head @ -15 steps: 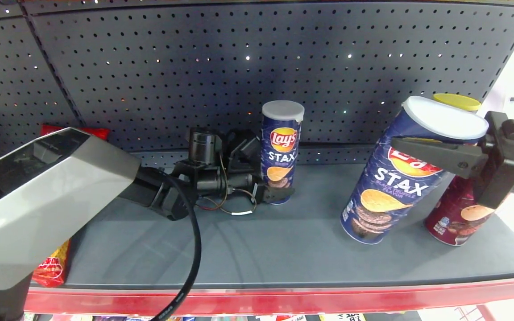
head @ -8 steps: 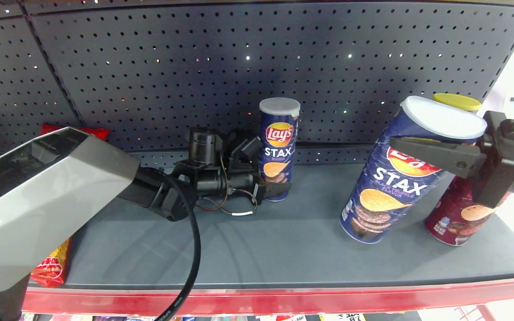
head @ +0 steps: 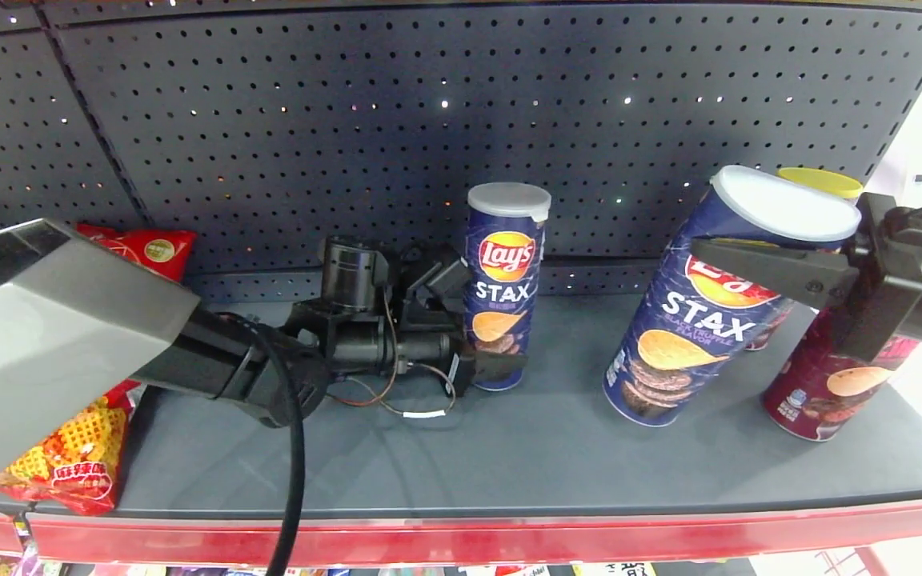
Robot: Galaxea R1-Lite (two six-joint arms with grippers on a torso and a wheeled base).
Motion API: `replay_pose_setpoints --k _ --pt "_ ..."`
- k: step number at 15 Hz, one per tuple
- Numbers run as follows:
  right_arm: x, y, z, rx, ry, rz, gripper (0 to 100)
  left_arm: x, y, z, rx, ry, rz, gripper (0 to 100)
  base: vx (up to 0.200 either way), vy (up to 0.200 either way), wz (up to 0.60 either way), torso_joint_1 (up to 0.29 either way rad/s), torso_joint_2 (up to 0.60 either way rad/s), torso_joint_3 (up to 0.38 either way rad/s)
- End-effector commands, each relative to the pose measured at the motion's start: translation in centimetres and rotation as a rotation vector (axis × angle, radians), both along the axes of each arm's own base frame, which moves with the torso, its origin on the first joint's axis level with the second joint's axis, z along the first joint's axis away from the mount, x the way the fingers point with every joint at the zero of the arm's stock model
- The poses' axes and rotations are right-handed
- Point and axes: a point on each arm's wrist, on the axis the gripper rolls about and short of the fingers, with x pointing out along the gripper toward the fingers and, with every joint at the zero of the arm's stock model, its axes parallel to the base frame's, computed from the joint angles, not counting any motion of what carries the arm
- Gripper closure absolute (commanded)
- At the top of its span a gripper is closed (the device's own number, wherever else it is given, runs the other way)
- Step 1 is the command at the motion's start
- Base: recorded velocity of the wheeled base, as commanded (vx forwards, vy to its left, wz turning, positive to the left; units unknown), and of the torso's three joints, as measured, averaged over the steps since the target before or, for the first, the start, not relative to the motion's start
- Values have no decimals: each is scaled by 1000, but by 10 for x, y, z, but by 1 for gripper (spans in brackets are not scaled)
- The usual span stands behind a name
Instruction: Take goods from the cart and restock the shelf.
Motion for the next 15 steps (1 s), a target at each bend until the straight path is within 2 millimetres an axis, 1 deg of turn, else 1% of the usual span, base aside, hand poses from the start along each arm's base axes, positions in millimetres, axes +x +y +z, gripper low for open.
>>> replay_pose_setpoints --k 1,4,6,8,9,15 --pt "1 1 -1 -2 3 1 100 -13 -4 9 -7 -12 -25 100 0 0 0 0 0 0" --pt "0 0 0 1 -1 -1 100 -29 4 6 14 18 -26 100 0 0 0 0 0 0" --pt "0 0 0 1 -1 -1 100 -46 6 2 39 43 -30 100 0 0 0 0 0 0" --pt "0 0 0 0 0 -1 100 -55 11 -1 53 64 -33 100 0 0 0 0 0 0" --pt "0 0 -1 0 1 -1 100 -60 8 0 52 63 -46 100 0 0 0 0 0 0" --pt "-2 -1 -1 -1 3 -3 100 -68 11 -1 63 80 -54 100 0 0 0 0 0 0"
